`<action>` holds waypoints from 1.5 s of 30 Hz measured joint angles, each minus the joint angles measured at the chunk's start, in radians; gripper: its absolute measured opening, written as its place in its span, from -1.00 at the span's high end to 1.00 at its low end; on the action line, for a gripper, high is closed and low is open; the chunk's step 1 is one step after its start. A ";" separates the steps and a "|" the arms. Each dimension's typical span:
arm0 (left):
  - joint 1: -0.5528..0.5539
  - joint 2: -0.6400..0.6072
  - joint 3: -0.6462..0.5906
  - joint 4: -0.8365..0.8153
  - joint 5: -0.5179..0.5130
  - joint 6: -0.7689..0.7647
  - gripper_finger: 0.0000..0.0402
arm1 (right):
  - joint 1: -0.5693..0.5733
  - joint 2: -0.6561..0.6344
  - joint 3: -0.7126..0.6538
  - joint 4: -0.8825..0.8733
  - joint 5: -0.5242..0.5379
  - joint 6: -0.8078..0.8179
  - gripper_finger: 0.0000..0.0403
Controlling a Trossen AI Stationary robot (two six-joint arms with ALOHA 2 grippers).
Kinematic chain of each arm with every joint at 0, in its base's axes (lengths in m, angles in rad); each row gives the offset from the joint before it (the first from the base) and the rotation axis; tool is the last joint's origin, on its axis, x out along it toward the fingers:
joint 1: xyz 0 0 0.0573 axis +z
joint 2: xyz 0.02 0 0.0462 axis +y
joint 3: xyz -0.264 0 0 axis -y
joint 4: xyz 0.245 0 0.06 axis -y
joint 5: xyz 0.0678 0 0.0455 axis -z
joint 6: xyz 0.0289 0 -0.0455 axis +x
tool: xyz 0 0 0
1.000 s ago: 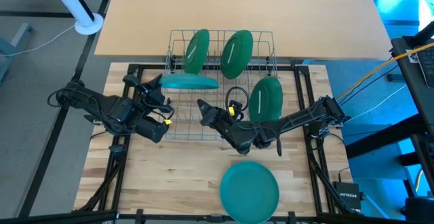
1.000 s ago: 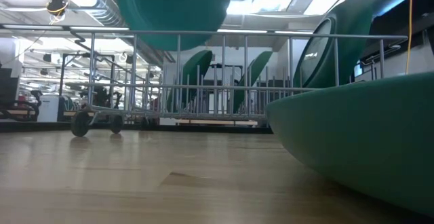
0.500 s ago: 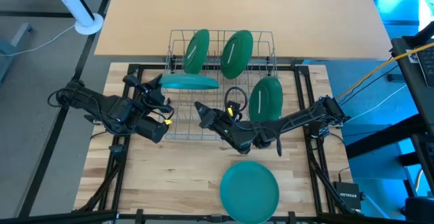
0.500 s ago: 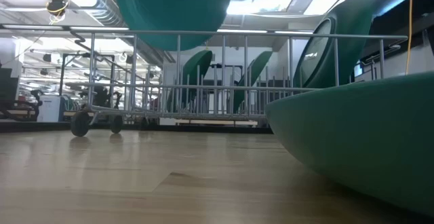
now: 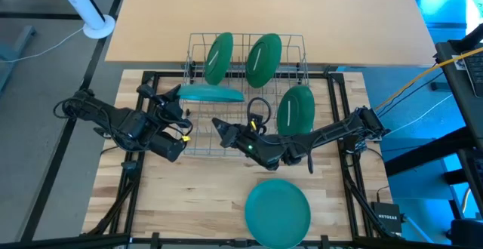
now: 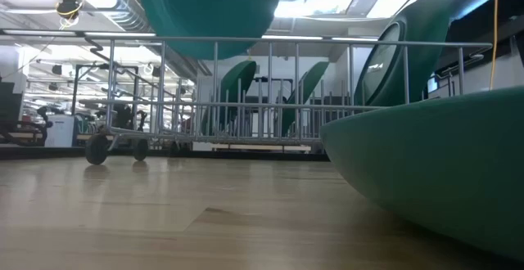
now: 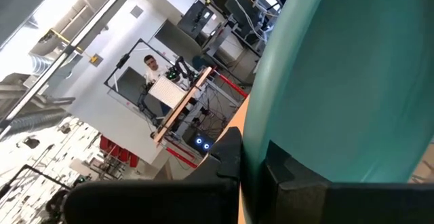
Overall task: Sort dishes
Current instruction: Put the top light green plate in the dish rack
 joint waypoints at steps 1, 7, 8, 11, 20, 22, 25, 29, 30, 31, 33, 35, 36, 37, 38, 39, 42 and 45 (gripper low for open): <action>0.000 0.000 0.000 0.000 0.000 0.000 1.00 | 0.000 0.000 0.000 0.003 -0.016 0.000 0.72; 0.000 0.000 0.000 0.000 0.000 0.005 1.00 | 0.000 0.000 0.000 0.010 -0.105 0.000 0.72; 0.000 0.000 0.000 0.000 0.000 0.007 1.00 | 0.000 0.000 0.000 0.010 -0.117 0.000 0.72; 0.000 0.000 0.000 0.000 0.000 0.008 1.00 | 0.000 0.000 0.000 0.001 -0.172 -0.001 0.72; 0.000 0.000 0.000 0.000 0.000 0.009 1.00 | 0.000 0.000 0.000 -0.017 -0.268 -0.003 0.72; 0.000 0.000 0.000 0.000 0.000 0.003 1.00 | 0.000 0.000 0.000 -0.017 -0.266 -0.003 0.72; 0.000 0.000 0.000 0.000 0.000 0.000 1.00 | 0.000 0.000 0.000 -0.018 -0.265 -0.003 0.72; 0.000 0.000 0.000 0.000 0.000 0.001 1.00 | 0.000 0.000 0.000 -0.026 -0.265 -0.003 0.72; 0.000 0.000 0.000 0.000 0.000 0.001 1.00 | 0.000 0.000 0.000 -0.027 -0.264 -0.003 0.72; 0.000 0.000 0.000 0.000 0.000 0.001 1.00 | 0.000 0.000 0.000 -0.027 -0.264 -0.003 0.72; 0.000 0.000 0.000 0.000 0.000 0.000 1.00 | 0.000 0.000 0.000 -0.027 -0.254 -0.003 0.72; 0.000 0.000 0.000 0.000 0.000 0.001 1.00 | 0.000 0.000 0.000 -0.027 -0.246 -0.003 0.72; 0.000 0.000 0.000 0.000 0.000 0.001 1.00 | 0.000 0.000 0.000 -0.026 -0.246 -0.003 0.72; 0.000 0.000 0.000 0.000 0.000 0.002 1.00 | 0.000 0.000 0.000 -0.023 -0.245 -0.003 0.72; 0.000 0.000 0.000 0.000 0.000 0.004 1.00 | 0.000 0.000 0.000 -0.018 -0.246 -0.003 0.71; 0.000 0.000 0.000 0.000 0.000 0.005 1.00 | 0.000 0.000 0.000 -0.015 -0.245 -0.003 0.68; 0.000 0.000 0.000 0.000 0.000 0.006 1.00 | 0.000 0.000 0.000 -0.010 -0.245 -0.003 0.52; 0.000 0.000 0.000 0.000 0.000 0.007 1.00 | 0.000 0.000 0.000 -0.010 -0.245 -0.003 0.31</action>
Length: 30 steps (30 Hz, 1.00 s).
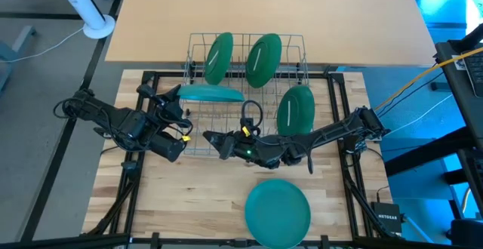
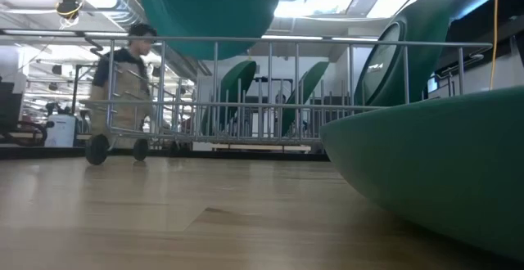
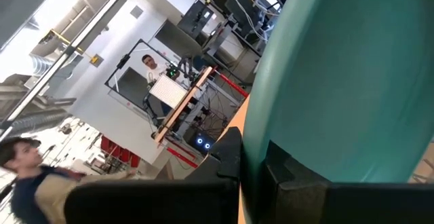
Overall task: Sort dishes
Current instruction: Put the top light green plate in the dish rack
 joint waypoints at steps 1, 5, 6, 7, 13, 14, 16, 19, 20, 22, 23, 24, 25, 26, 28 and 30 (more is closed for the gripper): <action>0.000 0.000 0.000 0.000 0.000 0.000 1.00 | 0.000 0.000 0.000 0.000 0.000 0.000 0.24; 0.000 0.000 0.000 0.000 0.000 0.000 1.00 | 0.000 0.000 0.000 -0.017 -0.002 0.000 0.04; 0.000 0.000 0.000 0.000 0.000 0.000 1.00 | 0.000 0.000 0.000 -0.026 -0.009 0.000 0.02; 0.000 0.000 0.000 0.000 0.000 0.000 1.00 | 0.000 0.000 0.000 -0.038 -0.018 0.000 0.00; 0.000 0.000 0.000 0.000 0.000 0.001 1.00 | 0.000 0.000 0.000 -0.103 -0.020 -0.001 -0.04; 0.000 0.000 0.000 0.000 0.000 0.001 1.00 | 0.000 0.000 0.000 -0.115 -0.020 -0.001 -0.04; 0.000 0.000 0.000 0.000 0.000 0.001 1.00 | 0.000 0.000 0.000 -0.128 -0.022 -0.001 -0.04; 0.000 0.000 0.000 0.000 0.000 0.001 1.00 | -0.003 0.000 0.000 -0.137 -0.015 -0.001 -0.04; 0.000 0.000 0.000 0.000 0.000 0.001 1.00 | -0.007 0.000 0.000 -0.138 -0.011 -0.001 -0.04; 0.000 0.000 0.000 0.000 0.000 0.001 1.00 | -0.013 0.000 0.000 -0.139 -0.009 -0.001 -0.04; 0.000 0.000 0.000 0.000 0.000 0.001 1.00 | -0.014 0.000 0.000 -0.139 -0.010 -0.001 -0.04; 0.000 0.000 0.000 0.000 0.000 0.001 1.00 | -0.014 0.000 0.000 -0.139 -0.015 -0.001 -0.04; 0.000 0.000 0.000 0.000 0.000 0.001 1.00 | -0.015 0.000 0.000 -0.139 -0.011 -0.001 -0.04; 0.000 0.000 0.000 0.000 0.000 0.001 1.00 | -0.015 0.000 0.000 -0.140 0.000 -0.001 -0.04; 0.000 0.000 0.000 0.000 0.000 0.001 1.00 | -0.021 0.000 0.000 -0.141 0.018 -0.001 -0.04; 0.000 0.000 0.000 0.000 0.000 0.014 1.00 | -0.025 0.000 0.000 -0.141 0.037 -0.001 -0.04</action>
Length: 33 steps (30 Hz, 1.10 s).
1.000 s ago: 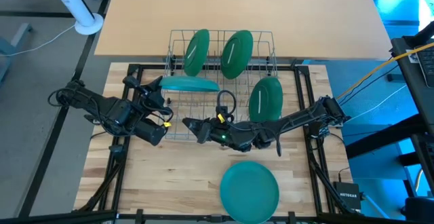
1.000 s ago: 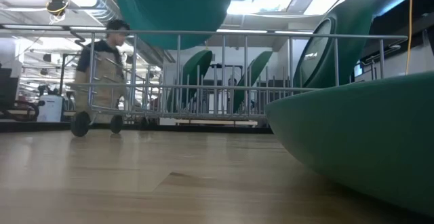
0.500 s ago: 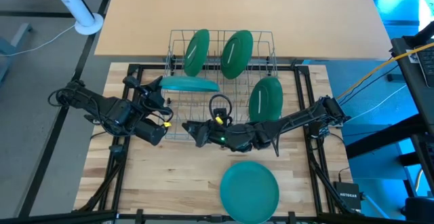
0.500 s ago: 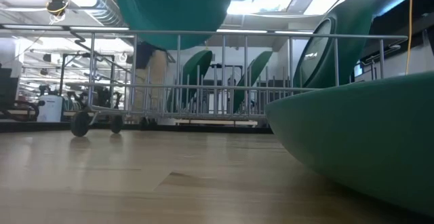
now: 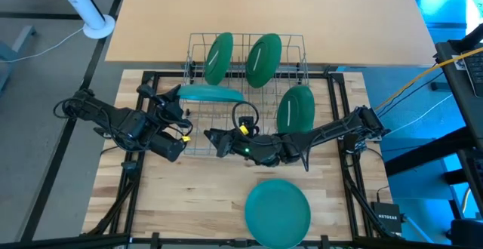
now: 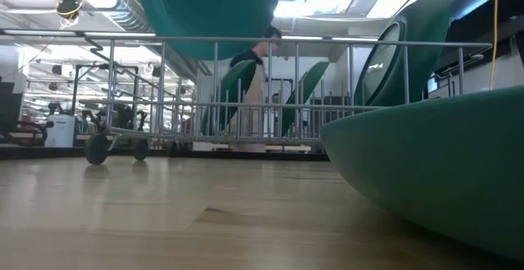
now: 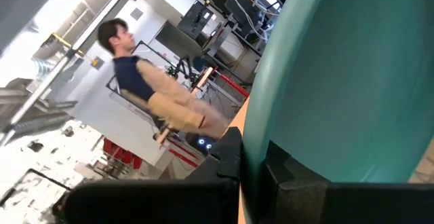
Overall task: Sort dishes
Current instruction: Put the top light green plate in the dish rack
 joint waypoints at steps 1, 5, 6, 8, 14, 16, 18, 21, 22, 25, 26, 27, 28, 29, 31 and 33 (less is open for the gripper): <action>0.000 0.000 0.000 -0.001 0.000 0.012 1.00 | -0.002 0.000 0.000 0.000 0.007 0.000 -0.04; 0.000 0.000 0.000 -0.001 0.000 0.028 1.00 | -0.011 0.000 0.000 -0.023 0.010 0.000 -0.04; 0.000 0.000 0.000 -0.001 0.000 0.030 1.00 | -0.017 0.000 0.000 -0.034 0.010 0.000 -0.04; 0.000 0.000 0.000 -0.001 0.000 0.032 1.00 | -0.023 0.000 0.000 -0.051 0.007 0.000 -0.04; 0.000 0.000 0.000 -0.001 0.000 0.065 1.00 | -0.040 0.000 0.000 -0.051 0.007 0.000 -0.04; 0.000 0.000 0.000 -0.001 0.000 0.082 1.00 | -0.043 0.000 0.000 -0.048 0.009 0.000 -0.04; 0.000 0.000 0.000 0.000 0.000 0.095 1.00 | -0.053 0.000 0.000 -0.046 0.017 0.000 -0.04; 0.000 0.000 0.000 -0.001 0.000 0.123 1.00 | -0.075 0.000 0.000 -0.046 0.017 0.000 -0.04; 0.000 0.000 0.000 0.000 0.000 0.134 1.00 | -0.081 0.000 0.000 -0.041 0.018 0.000 -0.04; 0.003 0.000 0.000 0.000 0.000 0.163 1.00 | -0.094 0.000 0.000 0.028 0.005 0.000 -0.04; 0.003 0.000 0.000 -0.002 0.000 0.169 1.00 | -0.097 0.000 0.000 0.058 0.004 0.000 -0.04; 0.004 0.000 0.000 -0.001 0.000 0.174 1.00 | -0.097 0.000 0.000 0.084 0.003 0.000 -0.04; 0.004 0.000 0.000 0.000 0.000 0.182 1.00 | -0.097 0.000 0.000 0.109 0.003 -0.003 -0.04; 0.004 0.000 0.000 -0.001 0.000 0.186 1.00 | -0.099 0.000 0.000 0.132 0.008 -0.014 -0.04; 0.004 0.000 0.000 0.000 0.000 0.186 1.00 | -0.099 0.000 0.000 0.174 0.012 -0.052 -0.04; 0.004 0.000 0.000 0.000 0.000 0.185 1.00 | -0.100 0.000 0.000 0.196 0.017 -0.078 -0.04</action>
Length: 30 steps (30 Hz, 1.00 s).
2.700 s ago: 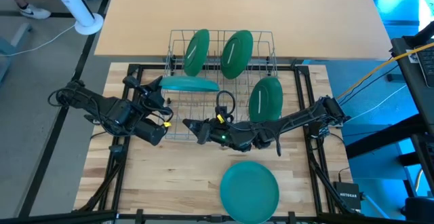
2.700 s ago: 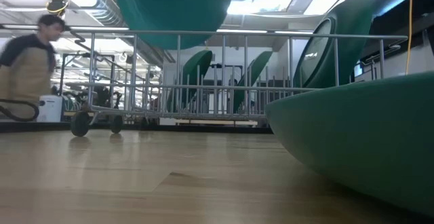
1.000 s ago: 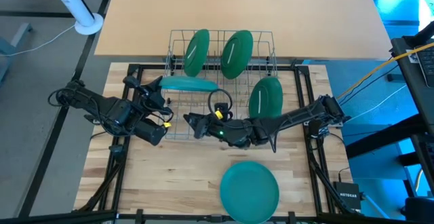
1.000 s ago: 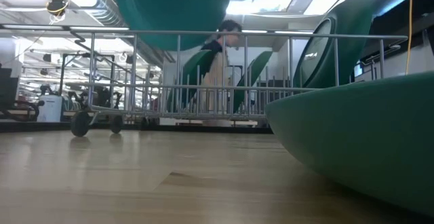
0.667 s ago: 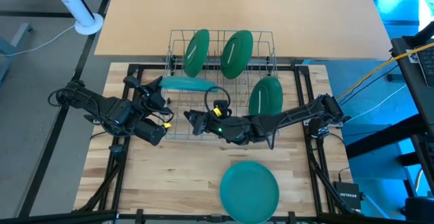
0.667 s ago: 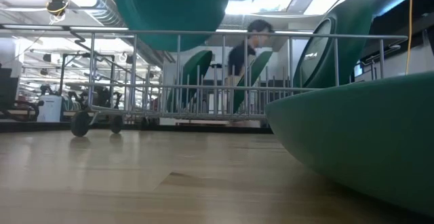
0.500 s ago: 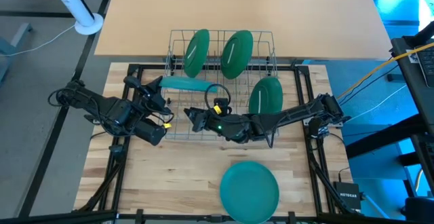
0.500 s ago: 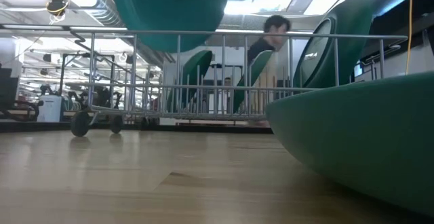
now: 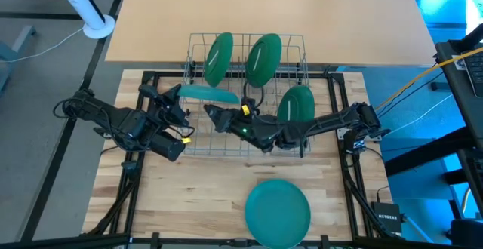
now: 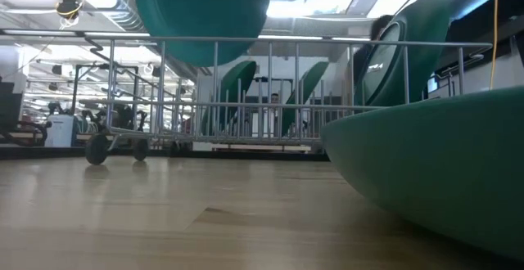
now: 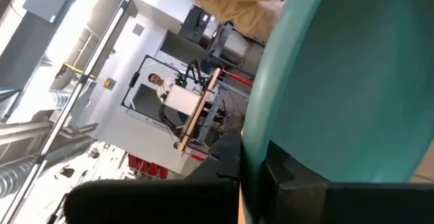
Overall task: Sort dishes
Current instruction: Put the top light green plate in the dish rack
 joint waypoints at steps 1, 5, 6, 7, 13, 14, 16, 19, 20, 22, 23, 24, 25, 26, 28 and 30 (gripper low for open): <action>0.000 0.000 0.000 0.001 0.000 0.000 1.00 | 0.000 0.000 0.000 0.001 0.010 -0.003 -0.04; -0.010 0.000 0.000 0.026 0.000 0.005 1.00 | 0.000 0.000 0.000 -0.013 0.097 -0.004 -0.04; -0.015 0.000 0.000 0.038 0.000 0.009 1.00 | -0.001 0.000 0.000 -0.017 0.121 -0.004 -0.04; -0.019 0.000 0.000 0.050 0.000 0.018 1.00 | -0.002 0.000 0.000 -0.021 0.144 -0.004 -0.04; -0.041 0.006 0.000 0.084 -0.004 0.040 1.00 | -0.013 0.000 0.000 -0.026 0.172 -0.004 -0.04; -0.044 0.006 0.000 0.089 -0.003 0.051 1.00 | -0.016 0.000 0.000 -0.028 0.172 -0.003 -0.04; -0.050 0.011 0.000 0.104 -0.004 0.061 1.00 | -0.017 0.000 0.000 -0.036 0.172 -0.003 -0.04; -0.060 0.024 0.000 0.121 -0.005 0.063 1.00 | -0.024 -0.001 0.000 -0.052 0.173 -0.002 -0.04; -0.061 0.032 0.000 0.124 -0.005 0.064 1.00 | -0.027 -0.001 0.000 -0.054 0.174 -0.001 -0.04; -0.064 0.048 0.000 0.126 -0.007 0.062 1.00 | -0.030 -0.001 0.000 -0.059 0.179 0.000 -0.04; -0.065 0.057 0.000 0.131 -0.008 0.062 1.00 | -0.031 -0.001 0.000 -0.063 0.181 0.000 -0.04; -0.066 0.069 0.000 0.132 -0.009 0.060 1.00 | -0.032 -0.001 0.000 -0.069 0.187 0.000 -0.04; -0.066 0.081 0.000 0.134 -0.011 0.060 1.00 | -0.032 -0.001 0.000 -0.078 0.193 0.000 -0.04; -0.066 0.093 0.000 0.136 -0.012 0.060 1.00 | -0.032 -0.001 0.000 -0.091 0.198 0.000 -0.04; -0.066 0.118 0.000 0.136 -0.013 0.060 1.00 | -0.032 -0.001 0.000 -0.119 0.200 0.000 -0.04; -0.066 0.143 0.000 0.136 -0.014 0.060 1.00 | -0.032 -0.001 0.000 -0.157 0.199 0.004 -0.04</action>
